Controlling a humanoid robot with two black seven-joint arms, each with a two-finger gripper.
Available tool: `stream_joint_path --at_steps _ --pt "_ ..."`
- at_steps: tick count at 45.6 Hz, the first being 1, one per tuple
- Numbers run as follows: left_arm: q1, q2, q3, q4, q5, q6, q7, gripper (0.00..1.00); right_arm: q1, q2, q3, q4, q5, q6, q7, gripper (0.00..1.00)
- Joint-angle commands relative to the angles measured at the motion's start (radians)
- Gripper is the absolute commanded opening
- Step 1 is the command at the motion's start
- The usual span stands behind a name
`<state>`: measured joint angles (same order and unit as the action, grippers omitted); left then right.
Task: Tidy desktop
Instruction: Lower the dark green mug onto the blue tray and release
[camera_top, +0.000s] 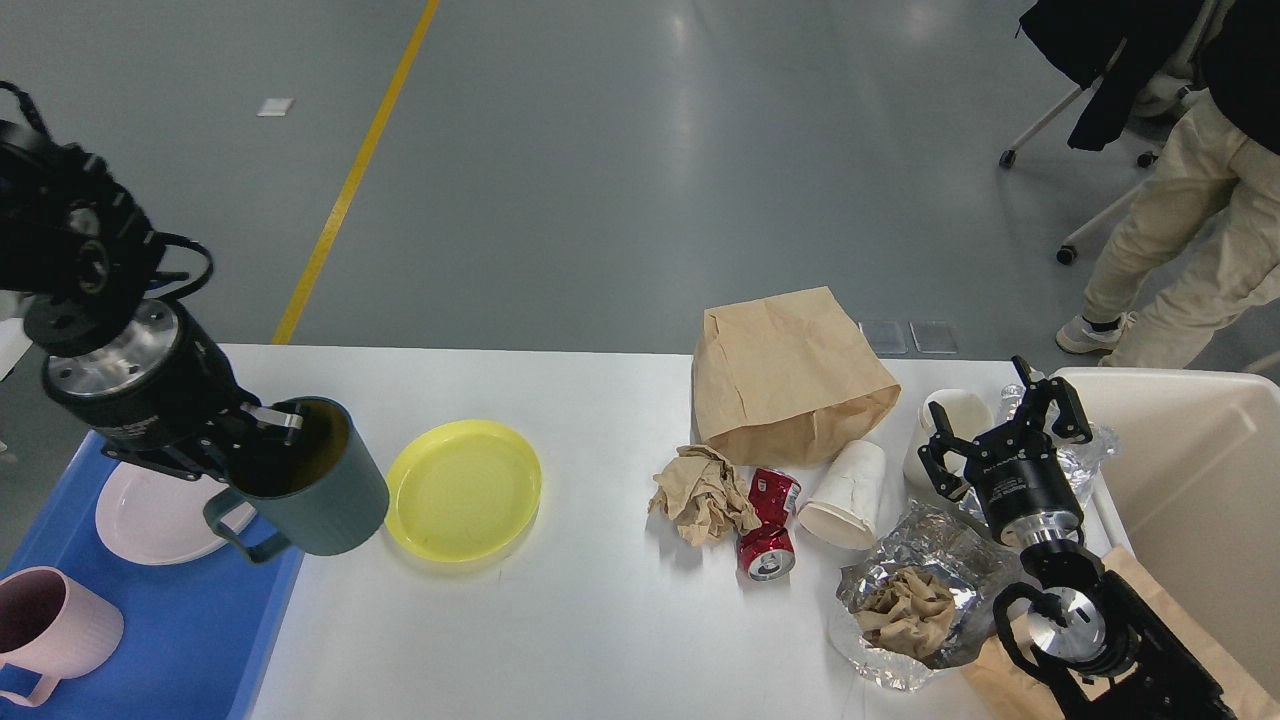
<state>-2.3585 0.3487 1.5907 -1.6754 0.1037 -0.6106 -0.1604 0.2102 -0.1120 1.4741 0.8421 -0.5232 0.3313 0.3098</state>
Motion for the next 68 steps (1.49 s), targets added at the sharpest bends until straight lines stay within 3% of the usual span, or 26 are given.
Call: stream_joint_path --at_steps 1,8,13,23,29,41,57,68 --pt "0.117 0.185 0.025 0.077 0.163 0.068 -0.007 0.00 0.000 0.000 0.000 0.000 0.000 0.000 0.000 1.00" --pt "0.290 0.380 -0.008 0.215 0.300 0.071 -0.014 0.00 0.000 0.000 0.000 0.002 0.000 0.000 0.000 1.00" --pt "0.454 0.473 -0.116 0.310 0.364 0.072 -0.014 0.00 0.000 0.000 0.000 0.002 0.000 0.000 0.000 1.00" --pt "0.836 0.513 -0.374 0.562 0.424 0.068 -0.014 0.00 0.000 0.000 0.000 0.002 0.000 0.000 0.000 1.00" --pt "0.984 0.513 -0.498 0.652 0.436 0.068 -0.014 0.00 0.000 0.000 0.000 0.002 0.000 0.000 0.000 1.00" --pt "1.136 0.496 -0.626 0.746 0.453 0.072 -0.013 0.00 0.000 0.000 0.000 0.002 0.000 0.000 0.000 1.00" --pt "1.170 0.467 -0.660 0.755 0.455 0.074 -0.008 0.01 0.000 0.000 0.000 0.002 0.000 0.000 0.000 1.00" --pt "1.171 0.467 -0.660 0.752 0.433 0.078 0.005 0.12 0.000 0.000 0.000 0.000 0.000 0.000 0.000 1.00"
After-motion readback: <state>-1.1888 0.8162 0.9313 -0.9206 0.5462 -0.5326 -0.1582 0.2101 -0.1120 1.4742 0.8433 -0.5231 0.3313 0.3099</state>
